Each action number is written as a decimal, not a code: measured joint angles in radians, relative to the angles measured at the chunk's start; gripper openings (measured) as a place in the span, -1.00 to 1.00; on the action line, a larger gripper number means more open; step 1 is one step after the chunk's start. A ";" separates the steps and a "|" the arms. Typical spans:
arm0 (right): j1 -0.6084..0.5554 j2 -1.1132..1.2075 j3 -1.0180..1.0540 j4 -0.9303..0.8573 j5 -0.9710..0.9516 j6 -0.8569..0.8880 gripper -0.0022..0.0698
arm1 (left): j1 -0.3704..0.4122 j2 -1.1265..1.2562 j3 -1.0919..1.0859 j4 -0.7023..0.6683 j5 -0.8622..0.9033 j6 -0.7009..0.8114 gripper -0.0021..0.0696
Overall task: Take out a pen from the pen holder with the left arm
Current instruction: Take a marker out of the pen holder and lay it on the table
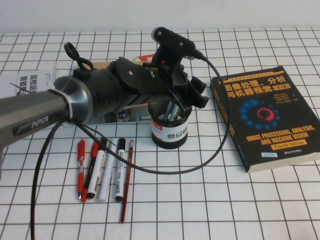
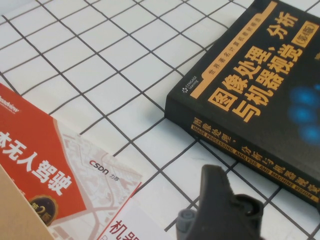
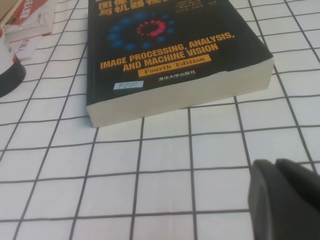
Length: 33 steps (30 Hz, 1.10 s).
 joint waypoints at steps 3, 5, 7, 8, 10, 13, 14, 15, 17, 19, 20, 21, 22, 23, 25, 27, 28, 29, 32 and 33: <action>0.000 0.000 0.000 0.000 0.000 0.000 -0.99 | 0.000 0.000 0.000 0.004 0.007 -0.002 0.02; 0.000 0.000 0.000 0.000 0.000 0.000 -0.98 | 0.000 0.000 0.000 0.004 0.016 -0.004 -0.09; 0.000 0.000 0.000 0.000 0.000 0.000 -0.98 | 0.000 0.000 0.000 0.007 0.026 -0.004 -0.29; 0.000 0.000 0.000 0.000 0.000 0.000 -0.98 | 0.000 0.000 0.000 0.010 0.033 -0.005 -0.40; 0.000 0.000 0.000 0.000 0.000 0.000 -0.98 | 0.000 0.000 0.000 0.018 0.044 -0.006 -0.60; 0.000 0.000 0.000 0.000 0.000 0.000 -0.98 | 0.000 -0.002 0.000 0.041 0.050 -0.006 -0.60; 0.000 0.000 0.000 0.000 0.000 0.000 -0.98 | 0.000 -0.002 0.000 0.045 0.052 -0.006 -0.60; 0.000 0.000 0.000 0.000 0.000 0.000 -0.98 | 0.000 -0.007 0.000 0.049 0.054 -0.006 -0.60; 0.000 0.000 0.000 0.000 0.000 0.000 -0.98 | 0.000 -0.017 0.000 0.054 0.051 -0.006 -0.60; 0.000 0.000 0.000 0.000 0.000 0.000 -0.98 | 0.000 -0.035 0.000 0.054 0.040 -0.006 -0.60; 0.000 0.000 0.000 0.000 0.000 0.000 -0.98 | 0.000 -0.048 0.000 0.054 0.030 -0.006 -0.60; 0.000 0.000 0.000 0.000 0.000 0.000 -0.98 | 0.000 -0.064 0.000 0.054 0.018 -0.006 -0.60; 0.000 0.000 0.000 0.000 0.000 0.000 -0.98 | 0.000 -0.077 0.000 0.054 0.008 -0.006 -0.60; 0.000 0.000 0.000 0.000 0.000 0.000 -0.98 | 0.000 -0.095 0.000 0.054 -0.004 -0.006 -0.60; 0.000 0.000 0.000 0.000 0.000 0.000 -0.98 | 0.000 -0.134 0.000 0.054 -0.022 0.008 -0.60; 0.000 0.000 0.000 0.000 0.000 0.000 -0.98 | 0.000 -0.176 0.000 0.054 -0.032 0.024 -0.60; 0.000 0.000 0.000 0.000 0.000 0.000 -0.98 | 0.000 -0.194 0.000 0.054 -0.034 0.034 -0.60; 0.000 0.000 0.000 0.000 0.000 0.000 -0.98 | 0.000 -0.218 0.000 0.054 -0.034 0.045 -0.60; 0.000 0.000 0.000 0.000 0.000 0.000 -0.98 | 0.000 -0.289 0.000 0.054 -0.022 0.057 -0.60; 0.000 0.000 0.000 0.000 0.000 0.000 -0.98 | 0.000 -0.315 0.000 0.054 -0.010 0.060 -0.60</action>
